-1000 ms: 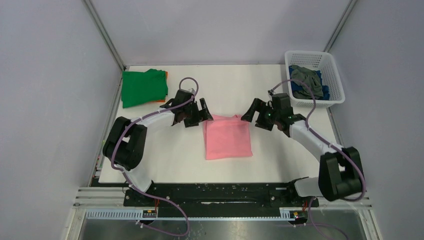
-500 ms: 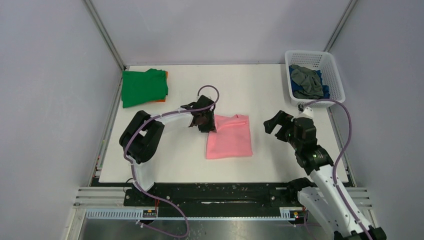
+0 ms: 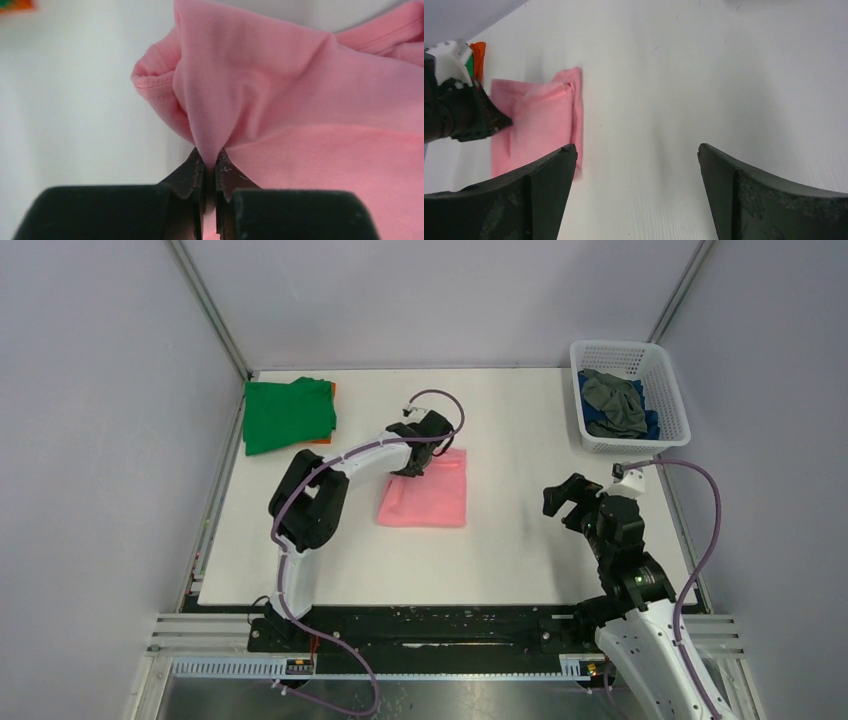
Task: Fold and stack the t-shirts
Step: Put the neatly folded tshirt into the corner of the board with the left arm
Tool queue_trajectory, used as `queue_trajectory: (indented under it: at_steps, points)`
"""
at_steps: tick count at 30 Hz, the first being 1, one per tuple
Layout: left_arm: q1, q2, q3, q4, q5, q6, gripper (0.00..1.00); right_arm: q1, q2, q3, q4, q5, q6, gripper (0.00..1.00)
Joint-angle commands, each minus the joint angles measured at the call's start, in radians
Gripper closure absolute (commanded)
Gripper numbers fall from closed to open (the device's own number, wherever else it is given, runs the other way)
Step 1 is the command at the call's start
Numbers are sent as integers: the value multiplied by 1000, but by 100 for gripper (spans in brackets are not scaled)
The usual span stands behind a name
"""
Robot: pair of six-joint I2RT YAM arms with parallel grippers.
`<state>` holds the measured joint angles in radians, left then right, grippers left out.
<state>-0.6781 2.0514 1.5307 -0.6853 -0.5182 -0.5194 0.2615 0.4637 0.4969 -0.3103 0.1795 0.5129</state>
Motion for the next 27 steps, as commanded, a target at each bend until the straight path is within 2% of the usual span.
queue_trajectory:
  at_steps: [1,8,15,19,27]
  points:
    - [68,6,108,-32,-280,247,100,-1,32,1,15,43,-34,1]
    - [207,-3,181,145,-393,533,100,-2,78,0,38,72,-47,1]
    - [314,24,267,349,-390,818,100,-2,104,-11,69,109,-56,1]
    - [361,54,372,337,-368,864,100,-2,126,-8,80,106,-61,2]
    - [389,35,470,268,-307,812,100,-2,145,-9,88,110,-63,2]
